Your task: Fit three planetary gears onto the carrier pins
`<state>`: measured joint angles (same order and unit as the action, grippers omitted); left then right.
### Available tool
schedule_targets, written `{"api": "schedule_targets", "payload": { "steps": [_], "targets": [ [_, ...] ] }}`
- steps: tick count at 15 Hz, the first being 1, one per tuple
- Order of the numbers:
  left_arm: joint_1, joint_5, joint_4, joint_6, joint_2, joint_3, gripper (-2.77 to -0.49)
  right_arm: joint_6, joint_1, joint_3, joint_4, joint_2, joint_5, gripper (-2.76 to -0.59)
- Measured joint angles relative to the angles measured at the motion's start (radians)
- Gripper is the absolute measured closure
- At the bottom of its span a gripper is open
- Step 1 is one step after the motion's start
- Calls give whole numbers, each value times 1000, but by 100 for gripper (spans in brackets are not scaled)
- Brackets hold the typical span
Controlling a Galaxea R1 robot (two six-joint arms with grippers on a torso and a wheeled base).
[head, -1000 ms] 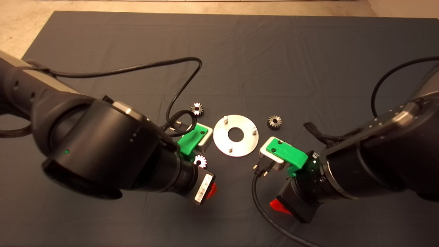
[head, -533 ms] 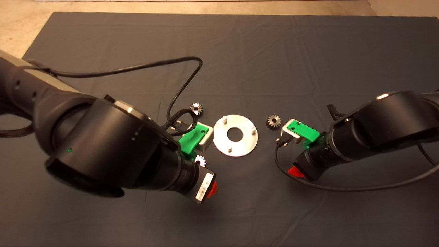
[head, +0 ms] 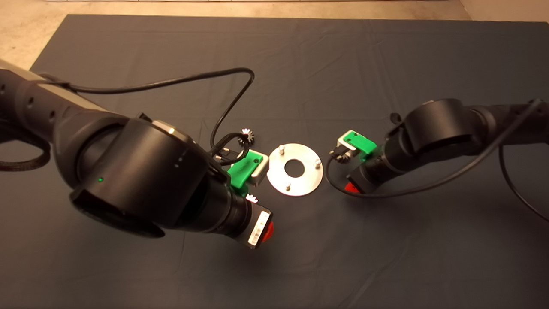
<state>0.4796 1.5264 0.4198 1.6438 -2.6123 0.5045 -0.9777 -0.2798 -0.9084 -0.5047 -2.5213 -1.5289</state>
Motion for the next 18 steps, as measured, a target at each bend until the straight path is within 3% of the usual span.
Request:
{"api": "schedule_targets", "payload": {
  "steps": [5, 12, 14, 18],
  "targets": [
    [0, 0, 0, -2, -1, 8, -219, 26, -4, -68, -2, -35, 0, -173],
    [0, 0, 0, -3, -1, 13, -219, 35, -46, -99, -4, -50, -1, -173],
    [0, 0, 0, -3, 0, 13, -219, 35, -54, -108, -4, -53, 0, -189],
    [0, 0, 0, -3, 0, 13, -219, 37, -67, -121, -4, -53, 0, -198]
  ]
}}
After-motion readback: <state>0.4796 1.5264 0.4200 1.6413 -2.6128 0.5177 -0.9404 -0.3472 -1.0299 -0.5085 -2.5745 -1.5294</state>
